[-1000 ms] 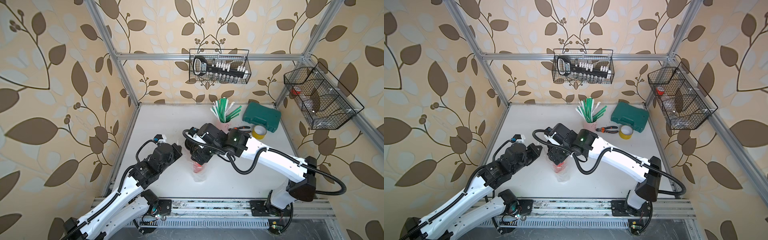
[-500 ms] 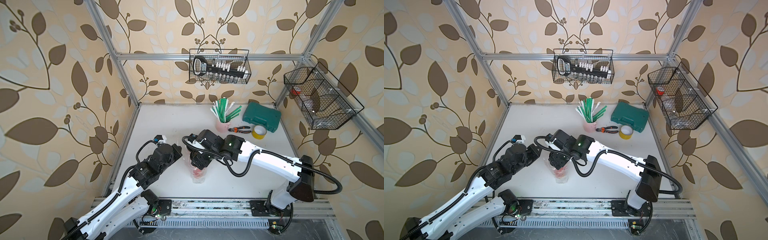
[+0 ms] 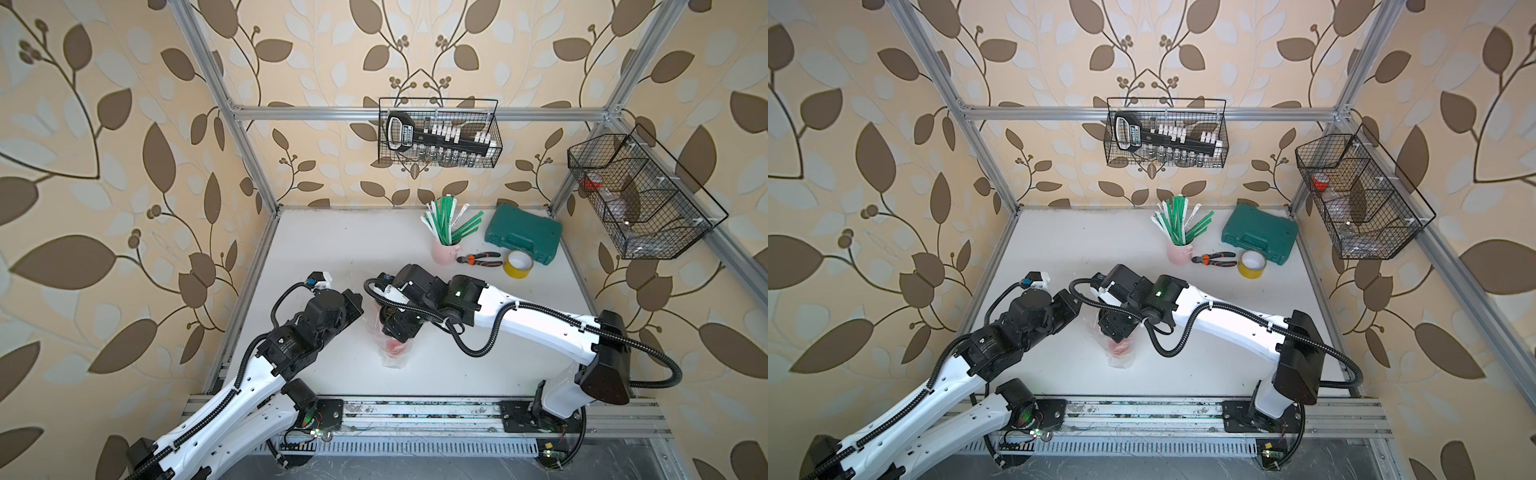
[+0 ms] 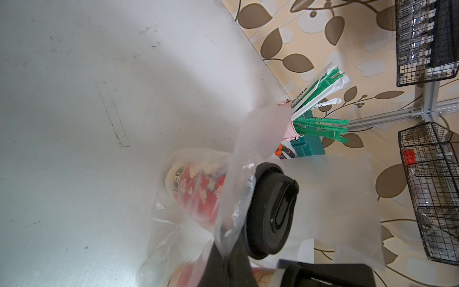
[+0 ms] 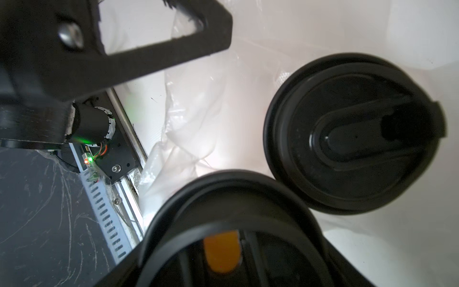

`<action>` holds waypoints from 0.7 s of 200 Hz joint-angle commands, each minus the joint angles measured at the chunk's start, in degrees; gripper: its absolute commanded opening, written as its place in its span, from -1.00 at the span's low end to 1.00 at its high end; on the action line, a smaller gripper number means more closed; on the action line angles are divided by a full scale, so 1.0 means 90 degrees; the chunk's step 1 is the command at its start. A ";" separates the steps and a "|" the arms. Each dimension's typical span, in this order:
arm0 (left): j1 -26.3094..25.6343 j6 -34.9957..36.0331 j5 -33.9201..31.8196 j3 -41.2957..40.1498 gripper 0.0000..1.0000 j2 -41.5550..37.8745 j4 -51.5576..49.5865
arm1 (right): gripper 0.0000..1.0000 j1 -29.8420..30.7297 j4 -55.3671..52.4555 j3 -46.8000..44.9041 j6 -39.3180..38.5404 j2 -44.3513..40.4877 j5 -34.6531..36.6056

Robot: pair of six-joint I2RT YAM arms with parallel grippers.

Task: Pack milk tea into plastic carrier bags
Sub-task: Place the milk tea cup in the plastic carrier bag.

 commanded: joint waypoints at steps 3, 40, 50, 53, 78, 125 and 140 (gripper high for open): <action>0.0055 -0.0045 -0.0235 -0.0050 -1.00 -0.0093 0.0032 | 0.49 0.0041 0.0313 -0.0229 -0.0231 -0.0169 -0.0054; 0.0058 -0.0045 -0.0252 -0.0047 -1.00 -0.0100 0.0005 | 0.50 0.0032 0.0629 -0.0521 -0.0403 -0.0300 -0.0028; 0.0058 -0.0045 -0.0264 -0.0042 -1.00 -0.0109 -0.0009 | 0.50 0.0033 0.0586 -0.0527 -0.0441 -0.0318 0.0113; 0.0058 -0.0046 -0.0271 -0.0037 -1.00 -0.0110 -0.0012 | 0.49 0.0039 0.0582 -0.0544 -0.0451 -0.0334 0.0157; 0.0058 -0.0026 -0.0284 -0.0011 -1.00 -0.0110 -0.0036 | 0.50 0.0040 0.0606 -0.0604 -0.0595 -0.0435 0.0173; 0.0050 -0.0074 -0.0313 -0.0047 -1.00 -0.0129 -0.0055 | 0.52 0.0088 0.0927 -0.0948 -0.0818 -0.0328 -0.0270; 0.0058 -0.0074 -0.0313 -0.0030 -1.00 -0.0129 -0.0070 | 0.55 0.0083 0.0952 -0.1007 -0.0866 -0.0287 -0.0273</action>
